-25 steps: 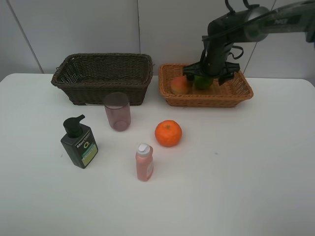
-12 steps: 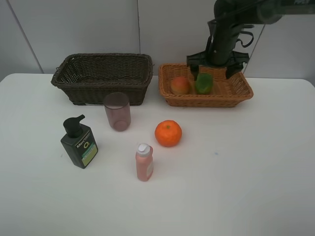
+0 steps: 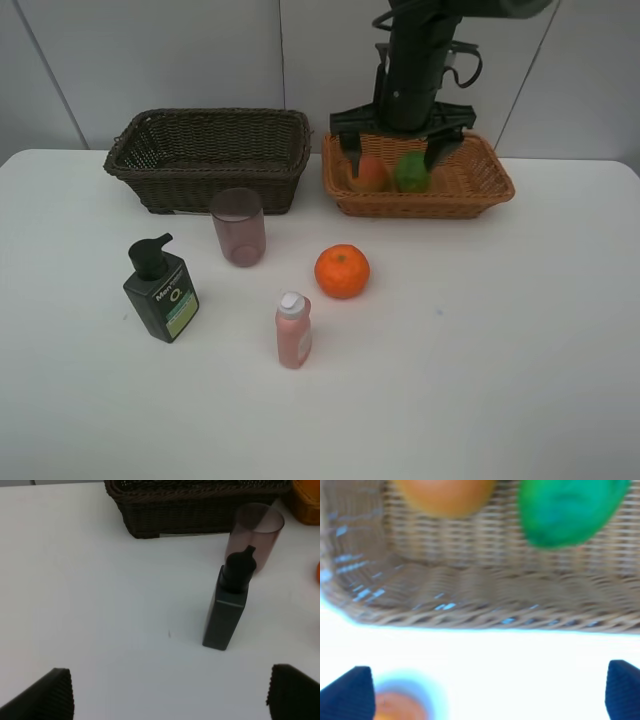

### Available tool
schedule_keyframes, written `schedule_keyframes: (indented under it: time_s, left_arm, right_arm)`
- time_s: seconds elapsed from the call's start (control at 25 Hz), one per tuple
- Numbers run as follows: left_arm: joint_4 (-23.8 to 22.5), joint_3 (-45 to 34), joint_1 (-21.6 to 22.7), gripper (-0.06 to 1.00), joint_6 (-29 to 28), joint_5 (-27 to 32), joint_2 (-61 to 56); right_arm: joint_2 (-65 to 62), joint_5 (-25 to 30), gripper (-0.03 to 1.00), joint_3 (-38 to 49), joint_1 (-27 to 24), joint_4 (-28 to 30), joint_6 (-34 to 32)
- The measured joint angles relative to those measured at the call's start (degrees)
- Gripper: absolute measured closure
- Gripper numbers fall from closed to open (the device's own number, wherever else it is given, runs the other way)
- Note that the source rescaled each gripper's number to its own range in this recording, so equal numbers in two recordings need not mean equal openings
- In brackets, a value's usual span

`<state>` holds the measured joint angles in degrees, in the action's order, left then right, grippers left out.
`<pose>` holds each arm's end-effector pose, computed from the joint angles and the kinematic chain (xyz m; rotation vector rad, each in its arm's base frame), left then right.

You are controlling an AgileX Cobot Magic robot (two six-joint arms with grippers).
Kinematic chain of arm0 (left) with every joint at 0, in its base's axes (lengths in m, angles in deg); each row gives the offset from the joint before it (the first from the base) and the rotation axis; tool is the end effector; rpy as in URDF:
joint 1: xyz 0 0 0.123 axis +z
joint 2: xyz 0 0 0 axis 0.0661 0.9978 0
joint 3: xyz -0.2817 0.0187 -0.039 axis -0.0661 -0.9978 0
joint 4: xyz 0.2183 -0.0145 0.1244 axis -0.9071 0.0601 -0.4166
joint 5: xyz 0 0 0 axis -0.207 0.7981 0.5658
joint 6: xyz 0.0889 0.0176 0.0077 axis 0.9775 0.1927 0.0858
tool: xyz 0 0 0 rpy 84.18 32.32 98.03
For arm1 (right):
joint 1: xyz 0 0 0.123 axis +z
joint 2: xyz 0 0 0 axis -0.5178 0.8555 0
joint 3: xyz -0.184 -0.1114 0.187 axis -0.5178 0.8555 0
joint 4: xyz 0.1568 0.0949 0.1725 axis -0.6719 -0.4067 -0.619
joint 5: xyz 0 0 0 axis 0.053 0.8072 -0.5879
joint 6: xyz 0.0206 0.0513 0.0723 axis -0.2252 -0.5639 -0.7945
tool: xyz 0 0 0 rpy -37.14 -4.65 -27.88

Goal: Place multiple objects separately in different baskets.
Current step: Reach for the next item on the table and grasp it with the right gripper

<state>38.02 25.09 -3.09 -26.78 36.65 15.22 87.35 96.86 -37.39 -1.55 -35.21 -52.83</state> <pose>-0.0070 0.0015 0.2788 0.0536 2.0349 -0.1079 0.3955 0.2028 0.2299 -0.0722 2.8657 -0.1418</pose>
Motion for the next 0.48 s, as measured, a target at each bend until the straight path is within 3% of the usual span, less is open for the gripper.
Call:
schedule_keyframes:
  time_s: [0.48]
  left_arm:
    - [0.00,0.00,0.00,-0.06,0.00,0.00,0.00]
  right_arm:
    - [-0.43,-0.17,-0.03,0.00,8.94,-1.09,-4.32]
